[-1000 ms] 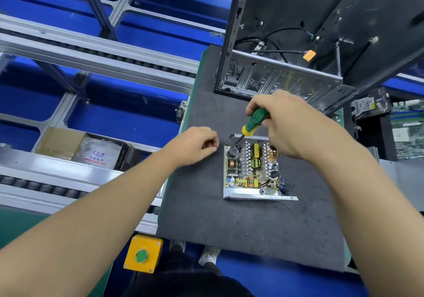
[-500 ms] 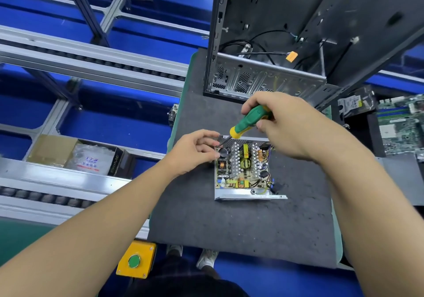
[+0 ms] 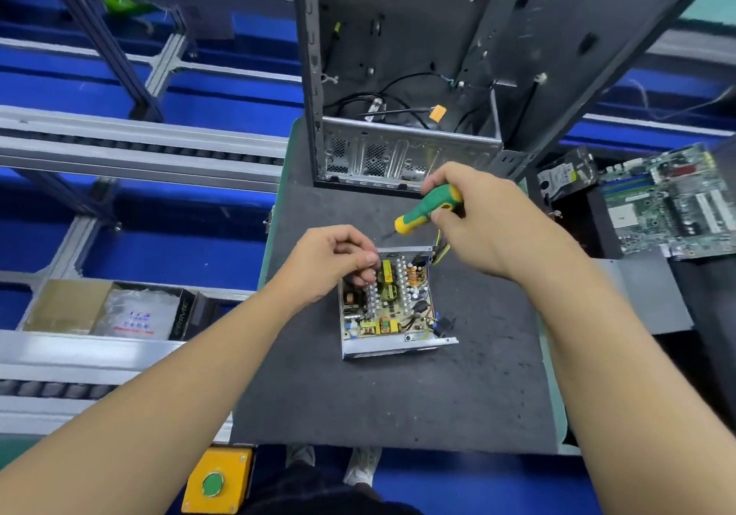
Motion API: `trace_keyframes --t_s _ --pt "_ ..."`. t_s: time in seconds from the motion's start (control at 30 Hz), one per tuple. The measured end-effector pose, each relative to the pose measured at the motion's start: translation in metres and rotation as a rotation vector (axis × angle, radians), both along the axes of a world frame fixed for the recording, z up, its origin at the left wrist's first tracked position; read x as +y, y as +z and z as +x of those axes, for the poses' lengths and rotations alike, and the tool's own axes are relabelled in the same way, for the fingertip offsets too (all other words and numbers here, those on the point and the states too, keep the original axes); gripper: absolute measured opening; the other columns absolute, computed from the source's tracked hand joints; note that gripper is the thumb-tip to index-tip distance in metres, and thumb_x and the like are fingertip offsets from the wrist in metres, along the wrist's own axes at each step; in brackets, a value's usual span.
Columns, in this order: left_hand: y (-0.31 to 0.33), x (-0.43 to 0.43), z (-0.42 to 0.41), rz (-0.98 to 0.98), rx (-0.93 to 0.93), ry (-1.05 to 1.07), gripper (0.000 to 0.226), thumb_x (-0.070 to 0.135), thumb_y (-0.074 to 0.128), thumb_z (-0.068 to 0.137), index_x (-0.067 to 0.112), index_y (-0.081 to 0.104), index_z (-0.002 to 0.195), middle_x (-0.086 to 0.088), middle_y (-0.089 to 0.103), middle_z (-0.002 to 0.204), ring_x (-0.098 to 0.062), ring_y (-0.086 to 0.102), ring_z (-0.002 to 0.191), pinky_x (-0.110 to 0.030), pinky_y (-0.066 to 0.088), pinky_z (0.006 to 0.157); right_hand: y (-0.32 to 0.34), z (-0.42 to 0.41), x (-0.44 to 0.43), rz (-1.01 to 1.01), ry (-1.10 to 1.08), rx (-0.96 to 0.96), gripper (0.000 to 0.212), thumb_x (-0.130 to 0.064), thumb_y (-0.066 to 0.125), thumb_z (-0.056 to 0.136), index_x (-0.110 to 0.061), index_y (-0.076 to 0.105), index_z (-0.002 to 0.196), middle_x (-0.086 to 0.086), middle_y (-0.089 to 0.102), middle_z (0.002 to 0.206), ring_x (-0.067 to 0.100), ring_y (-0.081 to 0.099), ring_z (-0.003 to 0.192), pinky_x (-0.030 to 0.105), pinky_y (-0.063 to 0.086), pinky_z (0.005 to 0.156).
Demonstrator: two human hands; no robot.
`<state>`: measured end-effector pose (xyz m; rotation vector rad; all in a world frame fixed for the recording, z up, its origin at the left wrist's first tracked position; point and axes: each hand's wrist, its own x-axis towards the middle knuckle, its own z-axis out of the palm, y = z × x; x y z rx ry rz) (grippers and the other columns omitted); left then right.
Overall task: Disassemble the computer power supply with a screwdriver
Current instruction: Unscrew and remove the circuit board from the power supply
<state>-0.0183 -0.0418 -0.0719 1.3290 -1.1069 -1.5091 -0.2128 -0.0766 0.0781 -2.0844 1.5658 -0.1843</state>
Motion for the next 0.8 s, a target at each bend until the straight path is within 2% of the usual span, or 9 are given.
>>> trace_keyframes --t_s 0.13,0.23,0.4,0.47,0.53,0.6,0.7,0.77,0.8 --pt "0.017 -0.018 -0.08 0.047 0.018 -0.179 0.013 0.004 0.076 0.085 0.009 0.068 0.076 -0.008 0.065 0.06 -0.014 0.061 0.051 -0.025 0.054 0.051 0.008 -0.051 0.005 -0.054 -0.225 -0.059 0.015 -0.032 0.058 0.088 -0.034 0.056 0.103 -0.007 0.06 0.087 0.018 0.052 0.084 0.03 0.041 0.061" --pt "0.009 -0.023 -0.152 0.142 -0.022 -0.327 0.018 0.011 0.079 0.084 0.008 0.065 0.074 -0.001 0.063 0.054 -0.011 0.058 0.046 -0.023 0.053 0.048 0.013 -0.102 0.011 -0.136 -0.443 -0.085 0.016 -0.039 0.058 0.086 -0.029 0.054 0.099 0.0 0.062 0.083 0.023 0.058 0.078 0.034 0.044 0.062" --pt "-0.015 -0.017 -0.261 0.207 -0.261 -0.582 0.015 0.012 0.081 0.082 0.013 0.068 0.074 -0.01 0.074 0.071 -0.019 0.067 0.06 -0.037 0.056 0.068 0.014 -0.178 0.029 -0.215 -0.603 0.009 0.026 -0.043 0.061 0.09 -0.02 0.05 0.098 0.004 0.059 0.085 0.031 0.052 0.084 0.035 0.033 0.061" --pt "-0.021 -0.012 -0.292 0.182 -0.317 -0.587 0.015 0.006 0.079 0.08 0.014 0.069 0.071 -0.003 0.072 0.061 -0.012 0.066 0.053 -0.028 0.059 0.06 0.013 -0.201 0.035 -0.21 -0.635 0.024 0.025 -0.041 0.06 0.091 -0.019 0.05 0.097 0.002 0.058 0.081 0.028 0.052 0.078 0.035 0.032 0.055" --pt "-0.023 -0.008 -0.318 0.159 -0.358 -0.57 0.012 0.003 0.075 0.079 0.012 0.072 0.072 0.001 0.071 0.059 -0.007 0.064 0.05 -0.019 0.054 0.051 0.011 -0.218 0.04 -0.188 -0.654 0.026 0.024 -0.04 0.06 0.09 -0.019 0.05 0.096 0.0 0.055 0.077 0.022 0.051 0.07 0.032 0.031 0.05" --pt "-0.028 -0.007 -0.338 0.213 -0.368 -0.533 0.014 0.004 0.065 0.085 0.012 0.072 0.077 -0.006 0.074 0.073 -0.014 0.068 0.061 -0.023 0.058 0.06 0.008 -0.23 0.044 -0.164 -0.663 0.028 0.024 -0.039 0.06 0.09 -0.018 0.05 0.096 -0.001 0.053 0.076 0.024 0.049 0.072 0.031 0.031 0.05" --pt "-0.032 -0.007 -0.358 0.31 -0.329 -0.555 0.019 0.01 0.05 0.098 0.007 0.064 0.086 -0.019 0.065 0.081 -0.03 0.065 0.075 -0.043 0.057 0.081 0.005 -0.244 0.049 -0.159 -0.679 0.03 0.025 -0.039 0.059 0.09 -0.017 0.051 0.101 -0.001 0.054 0.079 0.028 0.051 0.079 0.031 0.033 0.052" --pt "-0.03 -0.009 -0.36 0.32 -0.383 -0.588 0.02 0.015 0.048 0.101 0.009 0.062 0.088 -0.018 0.068 0.095 -0.031 0.067 0.087 -0.044 0.056 0.09 0.002 -0.249 0.053 -0.161 -0.688 0.031 0.024 -0.039 0.058 0.09 -0.018 0.05 0.099 0.001 0.054 0.079 0.028 0.05 0.075 0.031 0.032 0.052" --pt "-0.029 -0.01 -0.358 0.339 -0.38 -0.588 0.021 0.015 0.048 0.101 0.011 0.06 0.085 -0.014 0.067 0.095 -0.026 0.066 0.086 -0.04 0.057 0.087 0.001 -0.25 0.054 -0.159 -0.694 0.029 0.024 -0.039 0.058 0.09 -0.018 0.049 0.097 0.003 0.054 0.079 0.028 0.05 0.073 0.031 0.032 0.051"
